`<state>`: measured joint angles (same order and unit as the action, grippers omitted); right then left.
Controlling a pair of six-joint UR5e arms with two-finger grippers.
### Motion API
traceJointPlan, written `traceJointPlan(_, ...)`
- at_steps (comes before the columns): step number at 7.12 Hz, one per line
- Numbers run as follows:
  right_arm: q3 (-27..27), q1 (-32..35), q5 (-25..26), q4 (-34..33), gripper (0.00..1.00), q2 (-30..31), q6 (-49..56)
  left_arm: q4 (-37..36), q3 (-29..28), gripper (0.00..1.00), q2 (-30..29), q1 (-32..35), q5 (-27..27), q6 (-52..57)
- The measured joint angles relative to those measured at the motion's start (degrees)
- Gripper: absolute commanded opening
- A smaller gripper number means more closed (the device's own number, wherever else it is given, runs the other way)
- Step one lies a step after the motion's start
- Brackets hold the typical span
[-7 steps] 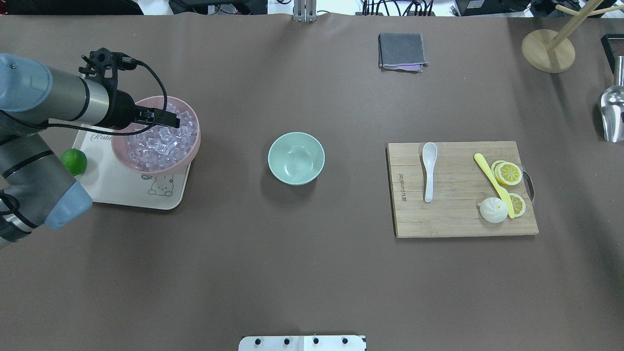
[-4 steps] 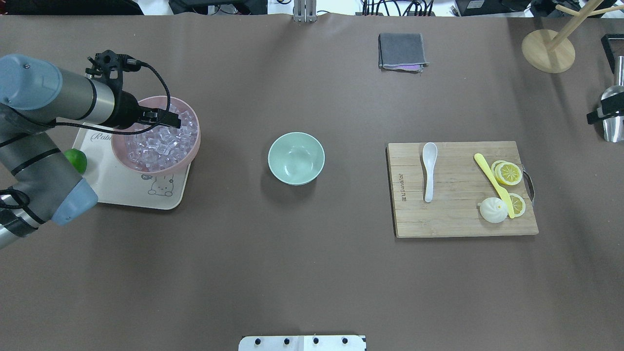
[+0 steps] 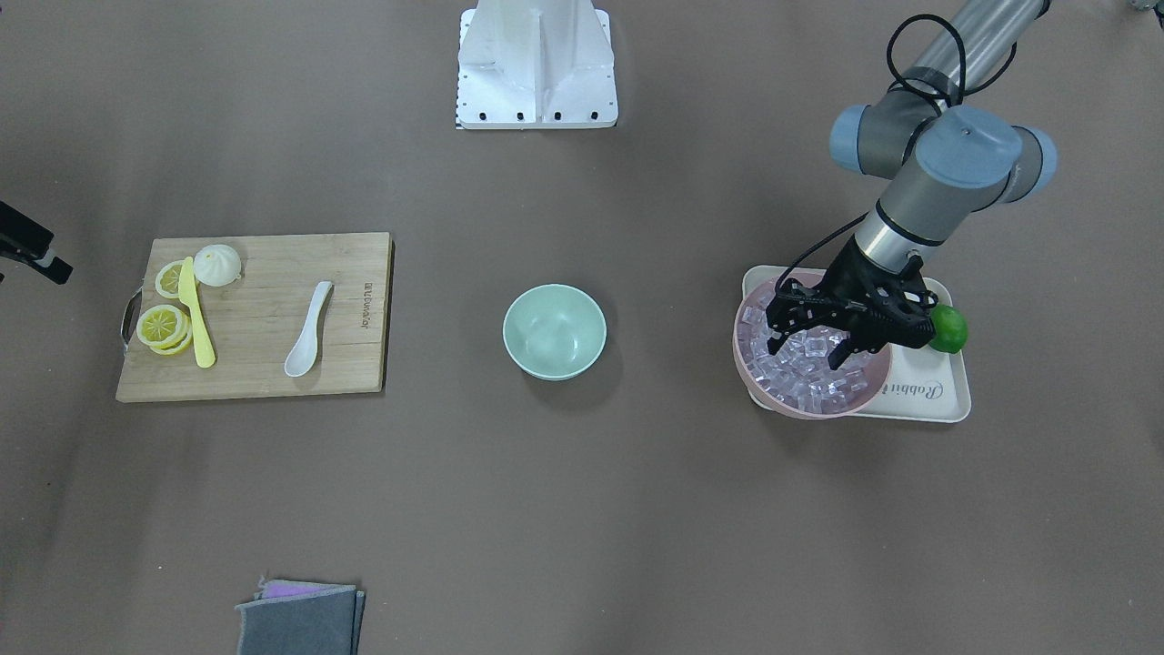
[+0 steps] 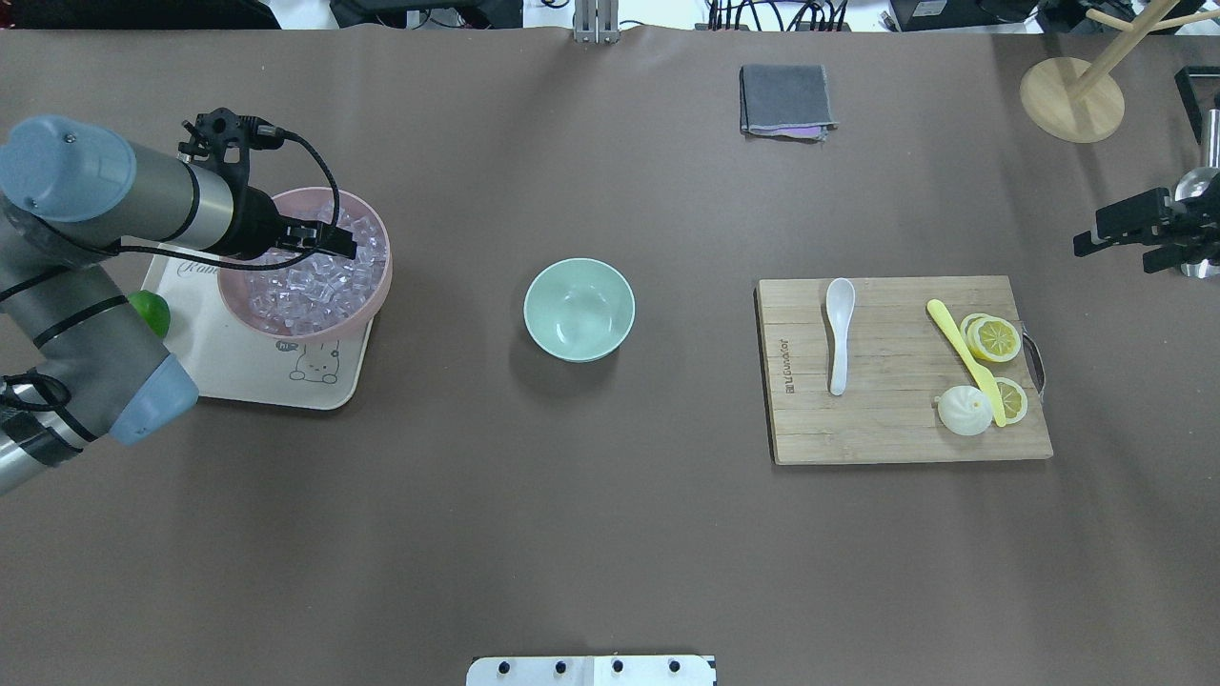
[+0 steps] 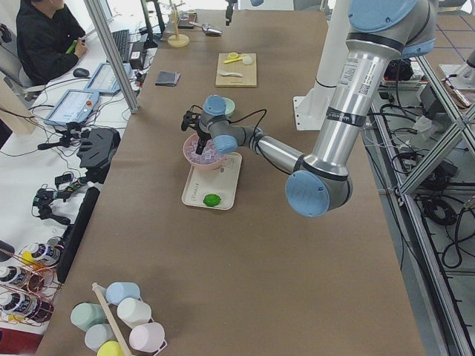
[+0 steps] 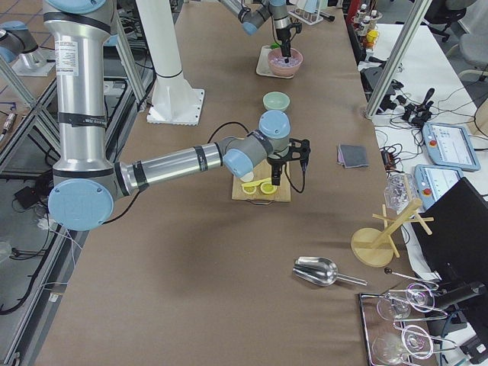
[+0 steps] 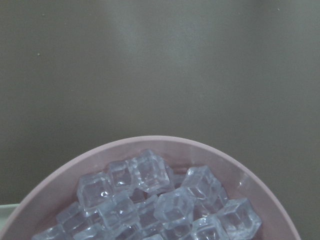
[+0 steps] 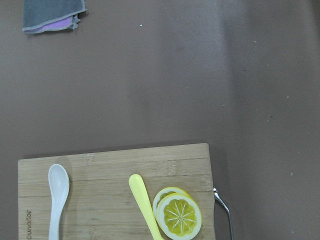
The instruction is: Put spoon and ice into bowl
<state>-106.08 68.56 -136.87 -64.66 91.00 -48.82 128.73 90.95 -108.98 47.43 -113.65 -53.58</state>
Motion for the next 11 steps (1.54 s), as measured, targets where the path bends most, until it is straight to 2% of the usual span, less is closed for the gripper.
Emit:
traceJointPlan(1, -0.45, -1.14, 1.04, 0.30, 1.00, -0.15, -1.45, 0.02, -0.54, 0.80, -0.35, -0.35, 0.01, 0.00)
traceJointPlan(3, -0.98, -3.22, 2.83, 0.42, 1.00, -1.63, -5.07, 0.73, -2.01, 0.58, -1.09, -0.54, 0.01, 0.04)
traceJointPlan(4, -1.00, -4.48, 3.96, 0.41, 1.00, -2.65, -6.82, 1.26, -2.55, 0.55, -1.24, -0.57, -0.01, 0.05)
traceJointPlan(5, -1.00, -5.38, 4.65, 0.41, 1.00, -3.51, -8.04, 1.49, -2.83, 0.45, -1.28, -0.58, -0.04, 0.05)
traceJointPlan(7, -0.92, -6.10, 5.05, 0.35, 1.00, -4.41, -8.83, 1.60, -3.10, 0.03, -1.32, -0.53, -0.08, 0.06)
traceJointPlan(8, -0.89, -6.27, 5.07, 0.33, 1.00, -4.65, -8.89, 1.60, -2.91, 0.00, -1.31, -0.44, -0.08, 0.04)
traceJointPlan(11, -0.96, -6.50, 5.05, 0.32, 1.00, -4.89, -9.26, 1.51, -0.12, 0.00, -0.59, 0.87, -0.82, -0.03)
